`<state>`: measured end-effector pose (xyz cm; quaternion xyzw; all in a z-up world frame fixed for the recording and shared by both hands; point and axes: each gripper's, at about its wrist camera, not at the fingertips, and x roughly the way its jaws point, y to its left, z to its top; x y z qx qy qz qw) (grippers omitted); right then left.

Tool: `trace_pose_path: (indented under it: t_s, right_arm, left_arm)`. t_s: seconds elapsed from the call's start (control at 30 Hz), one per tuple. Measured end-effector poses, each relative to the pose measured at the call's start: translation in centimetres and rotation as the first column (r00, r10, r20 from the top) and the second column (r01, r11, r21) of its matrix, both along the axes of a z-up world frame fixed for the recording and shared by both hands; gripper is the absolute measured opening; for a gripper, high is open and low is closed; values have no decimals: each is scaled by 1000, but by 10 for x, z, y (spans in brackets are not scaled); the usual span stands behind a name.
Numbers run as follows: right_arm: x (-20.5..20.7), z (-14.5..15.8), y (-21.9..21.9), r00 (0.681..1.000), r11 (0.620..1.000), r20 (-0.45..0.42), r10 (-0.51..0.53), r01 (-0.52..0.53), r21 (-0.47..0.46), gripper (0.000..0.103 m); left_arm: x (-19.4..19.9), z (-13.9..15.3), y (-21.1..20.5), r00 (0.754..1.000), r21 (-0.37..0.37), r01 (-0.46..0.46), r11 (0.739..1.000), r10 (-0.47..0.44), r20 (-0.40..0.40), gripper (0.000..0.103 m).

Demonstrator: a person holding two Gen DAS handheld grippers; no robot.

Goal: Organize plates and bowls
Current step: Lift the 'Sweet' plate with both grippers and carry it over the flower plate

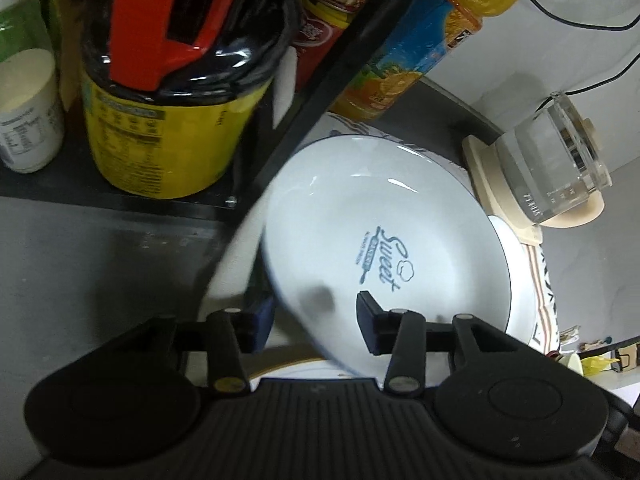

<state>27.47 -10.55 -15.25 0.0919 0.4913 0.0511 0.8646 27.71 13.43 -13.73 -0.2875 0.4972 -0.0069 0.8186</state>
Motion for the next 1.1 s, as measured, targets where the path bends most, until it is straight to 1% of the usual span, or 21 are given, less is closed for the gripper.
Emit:
trace_pose_path:
  t_s: [0.1,0.17,0.2,0.27,0.33,0.53,0.73,0.87,1.1]
  right_arm:
    - [-1,-2,1,1000,1000,-1,5,-5,-7,14]
    - [-1,-3,1,1000,1000,0,9,-9,-9,14]
    - [-1,-3,1,1000,1000,0,12,-12,-11,14]
    - [0,-4,2,1000,1000,1,19,-19,-20,14]
    - [0,-5,3,1000,999,0,26,-26,-30,14]
    - [-5,-4,5,999,998,11,43,-42,-44,14]
    - [-11,2,2,997,996,31,64,-62,-56,14]
    - [-16,8,0,995,995,50,85,-82,-53,14]
    - [-28,18,-4,989,991,76,129,-126,-40,14]
  left_arm:
    - [6,-5,-3,1000,7,-13,1000,13,-12,38]
    - [7,-8,-2,1000,4,-21,1000,21,-19,31]
    - [8,-10,-3,1000,3,-19,1000,19,-22,29]
    - [11,-16,-4,1000,15,-3,1000,3,-30,20]
    - [10,-17,-5,1000,13,-2,1000,2,-19,19]
    - [9,-10,-10,1000,59,16,998,-16,-1,17]
    - [-3,-1,-15,999,89,29,996,-31,16,17]
    - [-7,4,-22,999,106,16,994,-19,31,17]
    - [-32,21,-21,998,136,-9,991,2,55,17]
